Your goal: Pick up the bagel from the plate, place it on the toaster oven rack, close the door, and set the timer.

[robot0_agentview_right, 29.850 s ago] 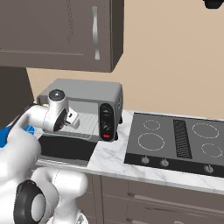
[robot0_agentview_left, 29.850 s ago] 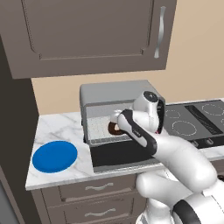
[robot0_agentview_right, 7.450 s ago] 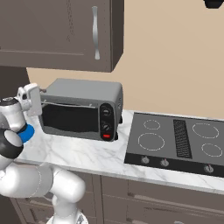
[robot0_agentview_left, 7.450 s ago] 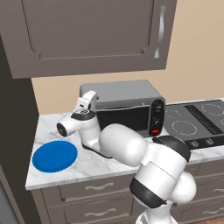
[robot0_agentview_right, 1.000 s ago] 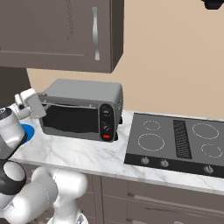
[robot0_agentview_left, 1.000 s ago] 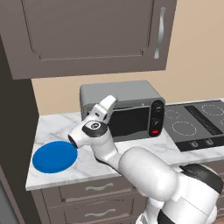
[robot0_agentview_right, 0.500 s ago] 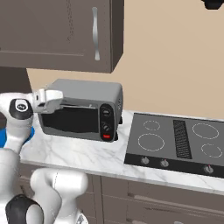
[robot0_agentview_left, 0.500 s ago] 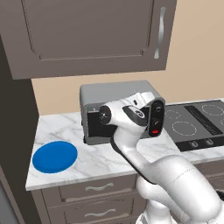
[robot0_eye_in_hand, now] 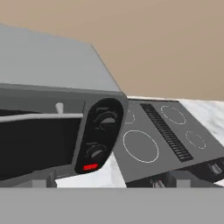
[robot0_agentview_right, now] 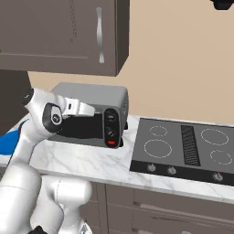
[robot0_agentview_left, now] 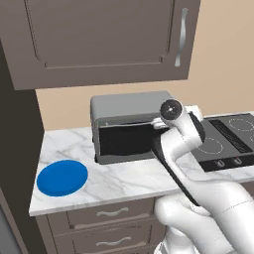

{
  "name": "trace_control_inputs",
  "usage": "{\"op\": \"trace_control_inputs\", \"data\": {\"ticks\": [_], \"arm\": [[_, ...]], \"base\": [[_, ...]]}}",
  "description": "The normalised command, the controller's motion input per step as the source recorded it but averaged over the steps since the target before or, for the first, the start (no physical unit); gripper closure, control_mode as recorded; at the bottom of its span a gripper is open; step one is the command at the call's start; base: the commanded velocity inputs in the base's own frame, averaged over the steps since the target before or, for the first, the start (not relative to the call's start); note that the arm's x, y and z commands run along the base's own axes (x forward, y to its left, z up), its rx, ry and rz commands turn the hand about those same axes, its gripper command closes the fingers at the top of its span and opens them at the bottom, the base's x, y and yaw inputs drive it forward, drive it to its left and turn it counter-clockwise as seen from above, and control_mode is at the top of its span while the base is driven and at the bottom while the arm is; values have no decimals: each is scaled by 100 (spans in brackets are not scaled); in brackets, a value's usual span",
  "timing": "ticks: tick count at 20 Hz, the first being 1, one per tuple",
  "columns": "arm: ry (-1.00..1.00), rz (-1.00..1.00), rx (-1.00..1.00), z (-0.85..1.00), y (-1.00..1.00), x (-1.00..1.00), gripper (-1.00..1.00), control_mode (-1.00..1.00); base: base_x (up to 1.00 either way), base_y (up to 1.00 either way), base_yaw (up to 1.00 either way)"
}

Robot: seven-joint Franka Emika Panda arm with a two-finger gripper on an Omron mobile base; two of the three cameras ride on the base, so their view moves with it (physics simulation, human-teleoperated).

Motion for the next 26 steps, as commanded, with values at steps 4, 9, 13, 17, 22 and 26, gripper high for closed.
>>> {"op": "trace_control_inputs", "data": {"ticks": [4,9,13,17,22,26], "arm": [[0,0,44,-26,-36,0,-100,-100],[2,9,15,0,-19,0,-100,-100],[-6,13,7,-4,-20,-6,-100,-100],[-10,15,5,-15,-9,-16,-100,-100],[-12,13,10,-27,-3,-16,-100,-100],[-6,8,9,-4,0,-1,-100,-100]], "base": [[0,0,0],[0,0,0],[0,0,0],[0,0,0],[0,0,0],[0,0,0]]}}
